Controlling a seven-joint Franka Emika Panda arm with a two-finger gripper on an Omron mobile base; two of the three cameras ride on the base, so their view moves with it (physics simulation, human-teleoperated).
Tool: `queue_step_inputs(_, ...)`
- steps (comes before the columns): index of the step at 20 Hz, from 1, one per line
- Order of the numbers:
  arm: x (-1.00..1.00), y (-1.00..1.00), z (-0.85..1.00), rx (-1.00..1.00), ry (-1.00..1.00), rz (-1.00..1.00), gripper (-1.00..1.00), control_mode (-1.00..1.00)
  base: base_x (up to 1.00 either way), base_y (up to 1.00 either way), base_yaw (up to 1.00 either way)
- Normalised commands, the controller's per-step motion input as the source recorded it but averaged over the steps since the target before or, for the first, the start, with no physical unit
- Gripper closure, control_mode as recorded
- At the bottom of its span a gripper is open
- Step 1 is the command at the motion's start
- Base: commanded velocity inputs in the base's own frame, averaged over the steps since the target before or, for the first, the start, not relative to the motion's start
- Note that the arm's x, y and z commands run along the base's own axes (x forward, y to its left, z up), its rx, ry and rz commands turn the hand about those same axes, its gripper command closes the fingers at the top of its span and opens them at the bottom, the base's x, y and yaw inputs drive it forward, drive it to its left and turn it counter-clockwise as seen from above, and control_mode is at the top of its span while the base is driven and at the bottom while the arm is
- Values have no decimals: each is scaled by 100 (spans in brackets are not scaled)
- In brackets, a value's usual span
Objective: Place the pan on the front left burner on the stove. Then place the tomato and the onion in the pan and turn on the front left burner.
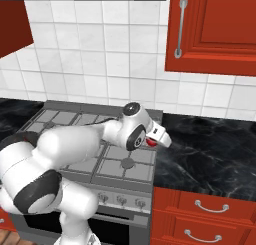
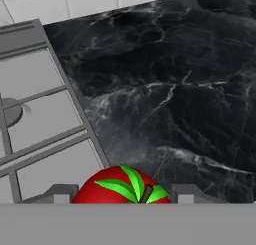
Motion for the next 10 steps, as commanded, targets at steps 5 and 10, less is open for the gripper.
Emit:
queue_step_inputs(5, -11, 64, 53, 0, -1, 3, 100, -100, 0, 0, 0)
queue_step_inputs(10, -23, 54, 10, 0, -2, 12, 100, -100, 0, 0, 0)
